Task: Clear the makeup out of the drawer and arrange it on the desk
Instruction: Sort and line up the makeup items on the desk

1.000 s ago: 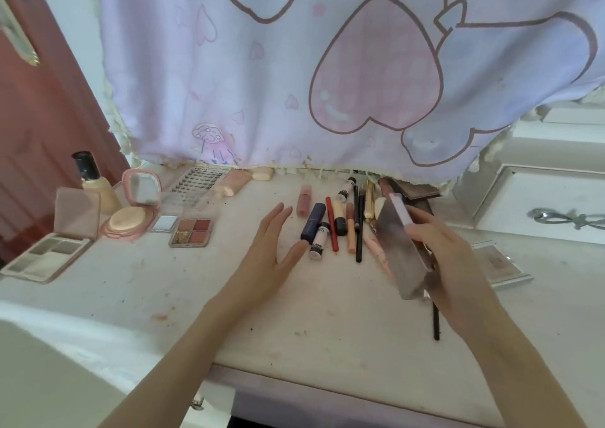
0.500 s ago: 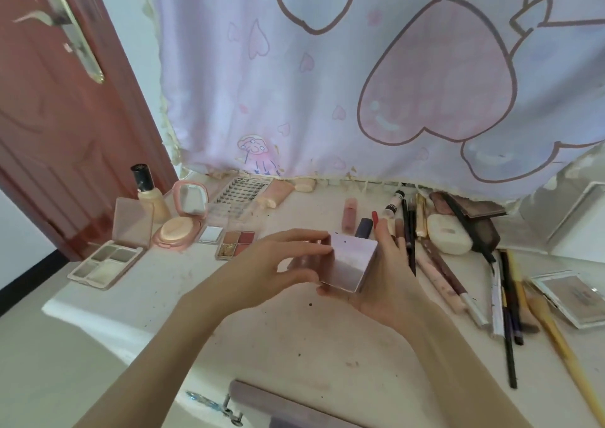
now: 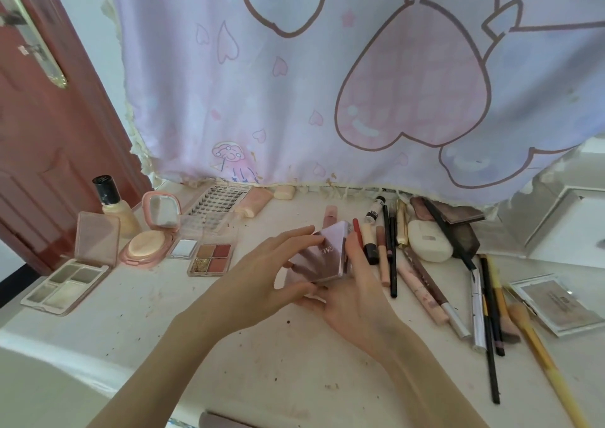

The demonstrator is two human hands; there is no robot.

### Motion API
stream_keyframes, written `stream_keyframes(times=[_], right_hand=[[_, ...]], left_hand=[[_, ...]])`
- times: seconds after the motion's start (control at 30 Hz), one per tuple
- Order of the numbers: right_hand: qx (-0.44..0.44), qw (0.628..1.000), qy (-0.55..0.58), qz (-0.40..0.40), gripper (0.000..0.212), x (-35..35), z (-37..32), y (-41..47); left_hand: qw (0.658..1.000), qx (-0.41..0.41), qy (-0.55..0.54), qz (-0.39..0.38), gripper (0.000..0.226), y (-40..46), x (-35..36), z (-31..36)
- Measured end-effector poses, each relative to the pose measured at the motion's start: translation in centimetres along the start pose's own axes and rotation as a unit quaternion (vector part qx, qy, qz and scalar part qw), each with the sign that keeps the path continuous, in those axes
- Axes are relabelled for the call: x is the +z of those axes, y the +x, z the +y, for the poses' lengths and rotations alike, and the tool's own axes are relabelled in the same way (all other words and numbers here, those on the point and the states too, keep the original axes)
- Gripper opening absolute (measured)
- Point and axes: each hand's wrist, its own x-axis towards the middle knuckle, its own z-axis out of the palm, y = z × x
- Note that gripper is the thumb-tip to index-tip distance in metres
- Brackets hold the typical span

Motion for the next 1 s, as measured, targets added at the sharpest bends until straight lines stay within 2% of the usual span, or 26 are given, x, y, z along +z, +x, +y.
stream_keyframes(times=[0.13, 0.33, 0.4, 0.5, 0.63, 0.7, 0.8, 0.87, 1.0], right_hand=[[-0.016, 1.000, -0.011, 0.019, 0.051, -0.4, 0.6, 0.3], [-0.027, 0.998, -0.047, 0.013, 0.064, -0.3, 0.7, 0.0], [-0.020, 0.998, -0.056, 0.021, 0.068, -0.5, 0.7, 0.1], [-0.014, 0.999, -0.033, 0.012, 0.085, -0.5, 0.7, 0.0], [0.010, 0.999, 0.023, -0.020, 0.071, 0.7, 1.7, 0.0], [0.050, 0.997, 0.052, -0.029, 0.055, 1.5, 2.4, 0.2], [0.096, 0.992, 0.083, -0.019, 0.049, 2.9, 3.7, 0.9], [0.107, 0.991, 0.082, -0.016, 0.040, 3.8, 4.7, 1.6], [0.116, 0.993, 0.036, -0.007, 0.030, 5.8, 6.8, 3.4]], left_hand=[[1.000, 0.013, 0.023, -0.008, 0.059, 0.2, 0.0, 0.8], [0.999, 0.005, 0.029, -0.040, 0.065, 0.1, -1.2, 1.1], [0.998, 0.005, 0.039, -0.050, 0.058, -0.1, -1.6, 1.2], [0.999, 0.013, 0.038, -0.002, 0.042, -0.5, -2.6, 1.1], [1.000, 0.013, 0.006, 0.002, 0.043, -1.2, -4.7, 0.6], [1.000, -0.011, 0.009, 0.016, 0.039, -2.0, -6.1, 0.1], [0.997, -0.059, 0.027, 0.036, 0.035, -3.6, -8.2, -1.1], [0.994, -0.084, 0.062, 0.044, 0.030, -4.5, -9.1, -1.9], [0.990, -0.124, 0.060, 0.043, 0.034, -6.0, -10.9, -3.7]])
